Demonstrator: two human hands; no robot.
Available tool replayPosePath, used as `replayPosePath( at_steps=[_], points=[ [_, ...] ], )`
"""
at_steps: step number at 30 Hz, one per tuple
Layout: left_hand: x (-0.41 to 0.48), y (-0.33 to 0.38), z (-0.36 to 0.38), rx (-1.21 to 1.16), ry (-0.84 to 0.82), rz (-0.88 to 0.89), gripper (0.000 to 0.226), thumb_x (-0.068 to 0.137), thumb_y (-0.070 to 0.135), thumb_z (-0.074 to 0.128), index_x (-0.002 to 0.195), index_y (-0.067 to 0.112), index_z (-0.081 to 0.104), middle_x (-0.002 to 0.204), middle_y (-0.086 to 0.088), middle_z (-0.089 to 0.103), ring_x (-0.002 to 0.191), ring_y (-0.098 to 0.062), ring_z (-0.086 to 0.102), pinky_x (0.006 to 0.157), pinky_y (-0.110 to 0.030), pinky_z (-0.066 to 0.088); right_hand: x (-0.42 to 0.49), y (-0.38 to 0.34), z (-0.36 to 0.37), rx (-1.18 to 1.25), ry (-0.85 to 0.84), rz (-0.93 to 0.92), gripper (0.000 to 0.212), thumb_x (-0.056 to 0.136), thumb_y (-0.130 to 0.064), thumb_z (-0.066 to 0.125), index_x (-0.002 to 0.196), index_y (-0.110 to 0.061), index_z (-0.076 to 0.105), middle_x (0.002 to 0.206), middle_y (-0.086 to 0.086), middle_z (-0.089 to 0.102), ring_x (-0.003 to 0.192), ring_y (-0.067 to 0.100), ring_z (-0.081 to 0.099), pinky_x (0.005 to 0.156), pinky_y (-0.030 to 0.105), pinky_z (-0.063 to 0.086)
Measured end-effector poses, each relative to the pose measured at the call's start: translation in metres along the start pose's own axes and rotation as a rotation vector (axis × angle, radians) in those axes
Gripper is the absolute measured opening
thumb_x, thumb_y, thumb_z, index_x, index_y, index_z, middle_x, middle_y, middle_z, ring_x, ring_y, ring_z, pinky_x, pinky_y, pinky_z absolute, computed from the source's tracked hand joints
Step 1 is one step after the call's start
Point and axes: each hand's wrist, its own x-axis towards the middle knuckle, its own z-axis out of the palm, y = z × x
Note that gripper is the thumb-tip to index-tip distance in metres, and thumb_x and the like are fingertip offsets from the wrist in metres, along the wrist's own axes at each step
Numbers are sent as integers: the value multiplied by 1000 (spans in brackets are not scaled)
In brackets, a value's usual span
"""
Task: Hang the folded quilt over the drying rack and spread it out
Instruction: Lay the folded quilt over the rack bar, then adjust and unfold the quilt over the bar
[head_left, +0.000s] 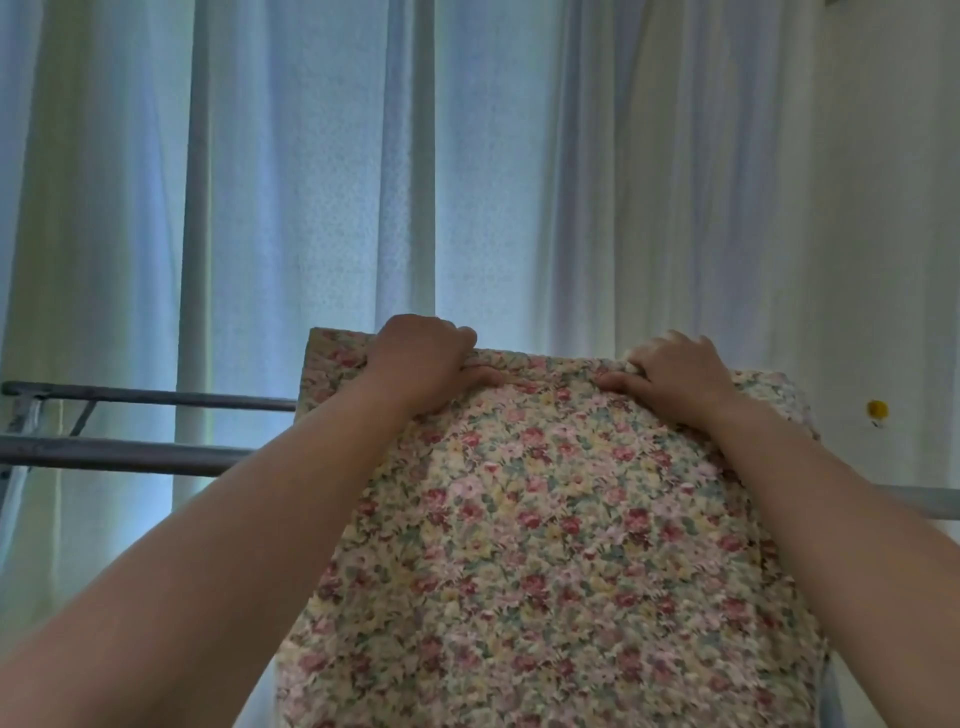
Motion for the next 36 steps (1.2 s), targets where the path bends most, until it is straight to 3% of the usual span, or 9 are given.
replayPosePath(
  at_steps=[6,9,13,16,19,21,25,30,36],
  points=[
    [-3,6,22,-49,-148,-66,59,78,73,40,56,19,31,53,3,42,46,-12,38,44,-26,19,-10,-3,15,257,-140,135,58,67,-78,41,66,-21,49,66,-3,52,66,15,47,64,34,34],
    [-4,8,31,-128,-256,-117,59,77,75,39,57,20,37,57,3,46,52,-12,43,45,-26,23,-17,-12,7,436,-130,162,28,75,-46,68,88,-25,55,92,-2,52,87,17,50,73,31,38],
    [-6,10,37,-193,-238,-153,60,75,76,41,55,19,37,56,5,46,53,-12,45,46,-26,24,-46,-48,-10,517,55,94,7,81,-22,66,88,-20,67,87,2,60,88,22,58,74,29,40],
    [-8,9,40,-217,-232,-161,60,75,75,42,54,20,36,55,5,46,52,-12,44,46,-26,23,-77,-79,-11,365,-40,17,54,79,-59,47,118,-24,59,115,3,61,107,22,53,86,34,38],
    [-9,9,41,-230,-244,-162,59,75,75,42,55,20,38,57,4,48,53,-12,46,46,-26,25,-93,-93,-5,96,-254,-8,109,53,-93,30,142,-32,24,146,-1,34,131,20,29,109,44,17],
    [-9,11,41,-252,-280,-162,58,76,75,41,57,20,41,60,4,51,57,-12,48,47,-26,27,-92,-95,-3,52,-277,2,117,44,-95,28,143,-33,17,148,-2,31,132,20,27,111,46,14],
    [-12,16,36,-292,-342,-187,57,82,69,39,61,16,48,63,2,52,65,-17,52,55,-28,34,-85,-96,0,45,-229,20,112,43,-88,48,137,-29,33,132,1,52,119,23,46,100,42,33],
    [-28,31,21,-359,-66,-222,39,96,34,37,74,9,57,75,-4,55,90,-26,52,69,-33,34,-77,-97,3,38,-183,8,93,50,-75,67,127,-27,48,112,2,64,102,24,57,82,34,42],
    [-95,52,-4,-422,552,-269,21,85,15,58,69,3,66,66,-11,65,68,-28,57,62,-33,40,-76,-94,3,20,-168,15,91,52,-76,65,129,-33,47,114,-2,65,102,21,59,77,31,44]
  ],
)
